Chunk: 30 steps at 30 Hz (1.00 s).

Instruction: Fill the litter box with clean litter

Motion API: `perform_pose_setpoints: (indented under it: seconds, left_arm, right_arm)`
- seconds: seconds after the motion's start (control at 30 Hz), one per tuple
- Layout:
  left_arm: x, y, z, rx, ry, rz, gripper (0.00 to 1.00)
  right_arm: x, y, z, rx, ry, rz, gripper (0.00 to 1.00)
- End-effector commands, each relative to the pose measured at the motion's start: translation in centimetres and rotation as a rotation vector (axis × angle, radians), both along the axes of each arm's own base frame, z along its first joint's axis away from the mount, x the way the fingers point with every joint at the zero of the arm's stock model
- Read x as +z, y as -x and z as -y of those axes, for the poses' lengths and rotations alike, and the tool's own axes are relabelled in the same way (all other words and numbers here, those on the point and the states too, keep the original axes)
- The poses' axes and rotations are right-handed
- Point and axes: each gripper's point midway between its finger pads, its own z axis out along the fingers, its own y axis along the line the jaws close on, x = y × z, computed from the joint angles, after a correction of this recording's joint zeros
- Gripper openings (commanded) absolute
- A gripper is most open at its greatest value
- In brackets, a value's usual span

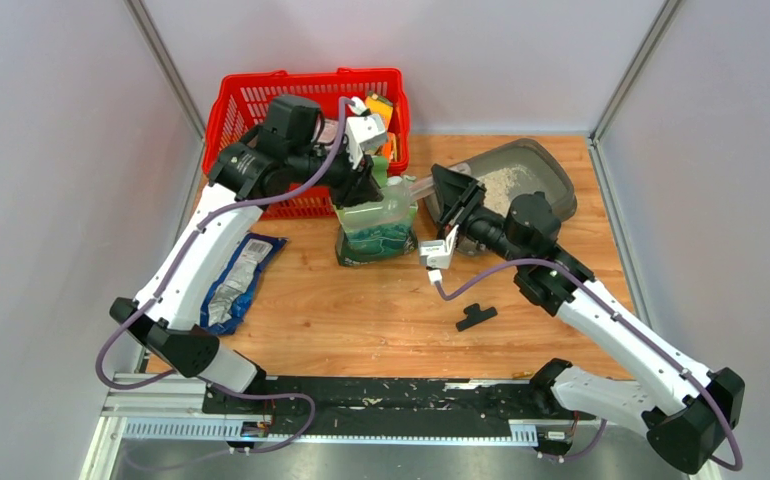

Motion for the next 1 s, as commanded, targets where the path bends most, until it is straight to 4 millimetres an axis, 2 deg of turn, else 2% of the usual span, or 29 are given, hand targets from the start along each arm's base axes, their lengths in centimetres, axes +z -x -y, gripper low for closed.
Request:
perform_pose_setpoints:
  seconds: [0.0,0.1,0.13,0.17,0.2,0.23,0.3,0.33,0.37,0.4,0.43,0.47,0.5,0.53,0.57,0.6,0.63,0.67,0.7,0.73,0.8,0.83,0.9,0.93,0.97]
  left_arm:
    - [0.3,0.8,0.6,-0.110,0.002,0.022,0.25]
    - [-0.1,1.9,0.9,-0.154,0.009,-0.025,0.16]
    - [-0.2,1.9,0.9,-0.153,0.006,-0.023,0.06]
    - [-0.2,1.8,0.8,-0.149,0.004,-0.020,0.01]
    - [-0.4,1.6,0.7,-0.135,-0.005,-0.012,0.00]
    - [-0.3,1.4,0.6,-0.127,-0.010,-0.001,0.00]
    - [-0.2,0.8,0.3,-0.094,-0.014,0.040,0.00]
    - [-0.2,0.5,0.1,-0.081,-0.013,0.060,0.00]
    - [-0.4,0.8,-0.3,-0.062,-0.011,0.068,0.00]
    - [0.2,0.0,-0.3,-0.035,0.006,0.122,0.00]
    - [0.3,-0.1,-0.4,-0.020,0.015,0.141,0.00]
    - [-0.2,0.4,-0.8,-0.004,0.021,0.143,0.00]
    - [0.6,-0.2,-0.7,0.014,0.049,0.192,0.00]
    - [0.7,-0.2,-0.8,0.023,0.061,0.207,0.00]
    - [0.3,0.2,-1.1,0.038,0.075,0.205,0.00]
    - [1.2,-0.2,-1.0,0.050,0.104,0.249,0.00]
    - [1.3,-0.2,-1.1,0.063,0.118,0.263,0.00]
    - [1.0,0.0,-1.3,0.081,0.131,0.259,0.00]
    - [1.5,-0.7,-1.4,0.119,0.149,0.291,0.00]
    - [1.5,-0.9,-1.5,0.137,0.154,0.289,0.00]
    - [1.5,-1.5,-1.7,0.179,0.161,0.275,0.00]
    - [1.5,-1.7,-1.6,0.190,0.165,0.271,0.00]
    - [1.8,-2.1,-1.6,0.205,0.176,0.277,0.00]
    - [1.8,-2.4,-1.5,0.216,0.176,0.270,0.00]
    - [1.9,-2.6,-1.5,0.223,0.174,0.270,0.00]
  right_arm:
    - [2.4,1.0,-0.2,0.024,-0.055,0.065,0.00]
    - [2.4,0.6,-0.1,0.006,-0.085,0.018,0.02]
    - [1.9,0.4,0.0,-0.004,-0.085,-0.018,0.12]
    - [2.5,0.4,0.1,-0.007,-0.118,-0.053,0.18]
    - [2.4,0.1,0.3,-0.032,-0.126,-0.077,0.23]
    - [1.6,-0.2,0.4,-0.046,-0.115,-0.123,0.33]
    - [2.8,-0.4,1.0,-0.080,-0.186,-0.180,0.46]
    - [2.5,-0.6,1.1,-0.096,-0.205,-0.233,0.66]
    - [4.4,-0.4,1.5,-0.105,-0.253,-0.256,0.75]
    - [3.2,-0.5,2.0,-0.146,-0.297,-0.385,0.80]
    - [3.4,-0.7,2.1,-0.166,-0.347,-0.448,0.87]
    - [6.6,-0.4,2.7,-0.170,-0.448,-0.469,0.90]
    - [6.2,-0.1,3.0,-0.196,-0.560,-0.626,0.93]
    - [7.1,-0.2,3.5,-0.211,-0.626,-0.688,0.94]
    - [6.9,-0.6,3.3,-0.231,-0.680,-0.786,0.96]
    - [8.7,0.6,3.4,-0.204,-0.711,-0.881,0.96]
    - [8.7,0.5,3.8,-0.226,-0.829,-1.026,0.96]
    - [7.7,-0.3,3.3,-0.255,-0.873,-1.135,0.96]
    - [8.7,1.0,2.9,-0.191,-0.897,-1.252,0.96]
    - [8.5,0.3,4.0,-0.217,-1.048,-1.405,0.96]
    - [7.7,0.2,3.2,-0.158,-1.111,-1.645,0.95]
    - [7.2,-0.6,4.1,-0.175,-1.218,-1.765,0.95]
    - [7.6,0.2,3.4,-0.062,-1.175,-1.857,0.94]
    - [6.6,0.2,3.2,-0.060,-1.159,-1.879,0.94]
    - [6.8,0.6,3.1,-0.035,-1.149,-1.896,0.94]
